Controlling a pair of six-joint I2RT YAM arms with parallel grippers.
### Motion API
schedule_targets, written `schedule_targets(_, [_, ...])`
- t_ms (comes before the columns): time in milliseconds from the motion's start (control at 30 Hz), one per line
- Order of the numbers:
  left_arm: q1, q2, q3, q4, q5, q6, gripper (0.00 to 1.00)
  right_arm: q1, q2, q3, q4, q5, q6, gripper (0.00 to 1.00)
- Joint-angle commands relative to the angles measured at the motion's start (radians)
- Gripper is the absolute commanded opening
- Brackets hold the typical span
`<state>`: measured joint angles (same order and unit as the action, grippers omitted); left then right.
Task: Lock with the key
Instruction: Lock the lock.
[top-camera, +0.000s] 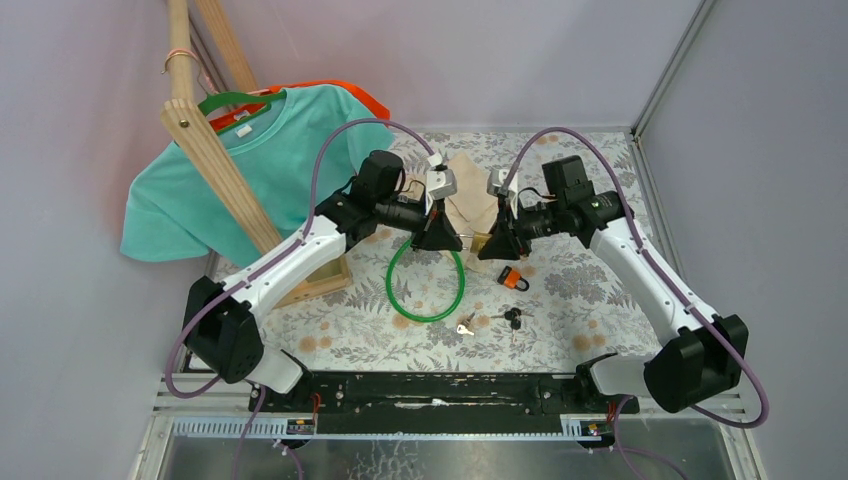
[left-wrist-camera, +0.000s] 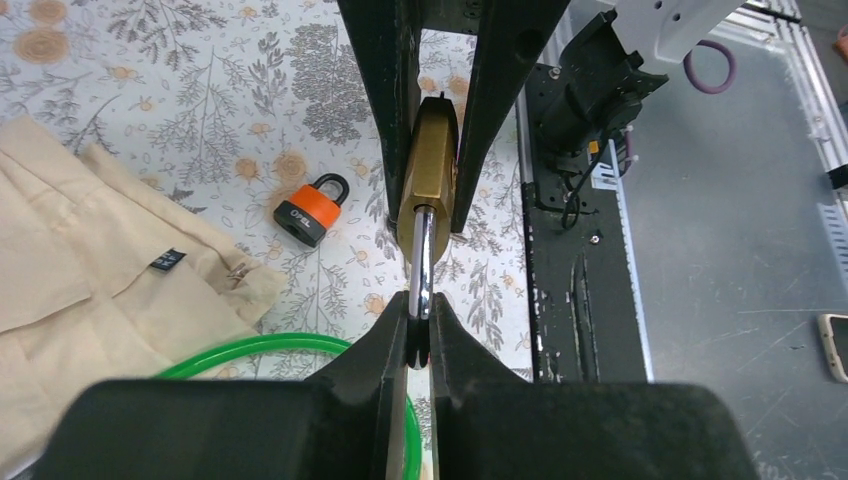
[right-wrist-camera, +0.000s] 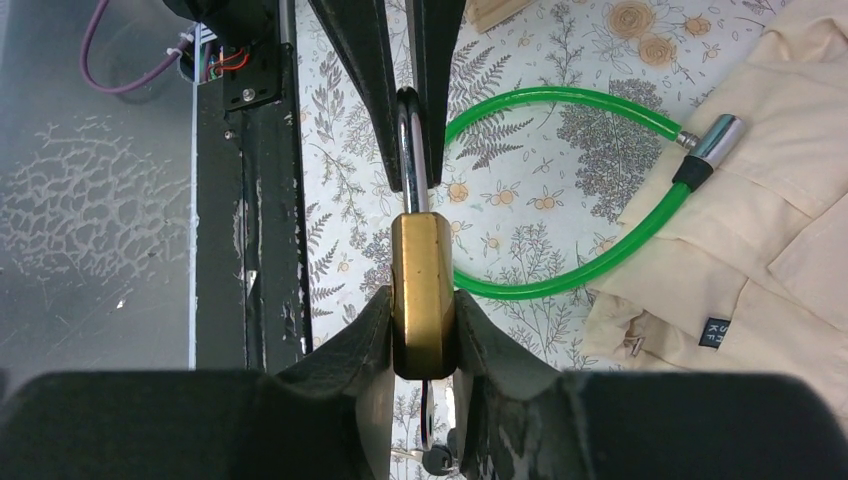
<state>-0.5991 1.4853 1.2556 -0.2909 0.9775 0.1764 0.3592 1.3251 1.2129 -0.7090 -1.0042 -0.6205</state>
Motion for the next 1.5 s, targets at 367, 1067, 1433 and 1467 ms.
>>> schedule_targets(367, [0.003, 0.009, -0.042, 0.274, 0.057, -0.196, 0.00, 0.003, -0.038, -0.024, 0.144, -0.077, 0.136, 0.00])
schedule_targets(1067, [-0.064, 0.052, -0.024, 0.284, 0.039, -0.207, 0.00, 0.028, -0.037, -0.060, 0.253, -0.098, 0.234, 0.00])
schedule_targets(1433, [-0.084, 0.053, -0.035, 0.304, 0.044, -0.222, 0.00, 0.037, -0.042, -0.085, 0.321, -0.072, 0.275, 0.00])
schedule_targets(1467, [-0.084, 0.048, -0.038, 0.291, 0.042, -0.203, 0.00, 0.036, -0.048, -0.093, 0.322, -0.063, 0.269, 0.00])
